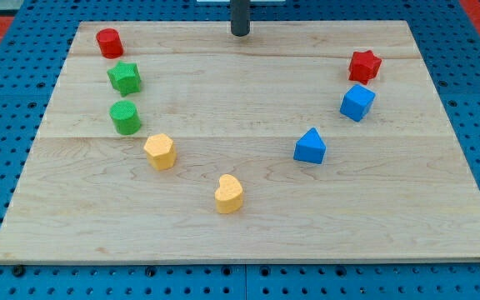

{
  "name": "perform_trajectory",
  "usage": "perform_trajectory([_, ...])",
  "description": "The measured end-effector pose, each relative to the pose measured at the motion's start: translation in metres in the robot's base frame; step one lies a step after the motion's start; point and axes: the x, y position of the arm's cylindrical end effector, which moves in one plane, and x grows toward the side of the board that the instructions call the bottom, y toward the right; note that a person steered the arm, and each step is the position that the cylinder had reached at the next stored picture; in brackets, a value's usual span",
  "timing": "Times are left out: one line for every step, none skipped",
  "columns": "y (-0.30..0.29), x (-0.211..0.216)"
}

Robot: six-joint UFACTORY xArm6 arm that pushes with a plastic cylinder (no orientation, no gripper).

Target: Move the blue cube diagonal to the blue triangle

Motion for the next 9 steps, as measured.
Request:
perform_trajectory([0.0, 0.0])
perform_trajectory([0.0, 0.001])
perform_trajectory([0.0, 0.001])
perform_trajectory([0.0, 0.003])
perform_trajectory([0.029, 0.02])
perform_trajectory([0.057, 0.043])
perform_trajectory([0.107, 0.024])
perform_trajectory([0.174, 0.016])
perform_trajectory([0.222, 0.014])
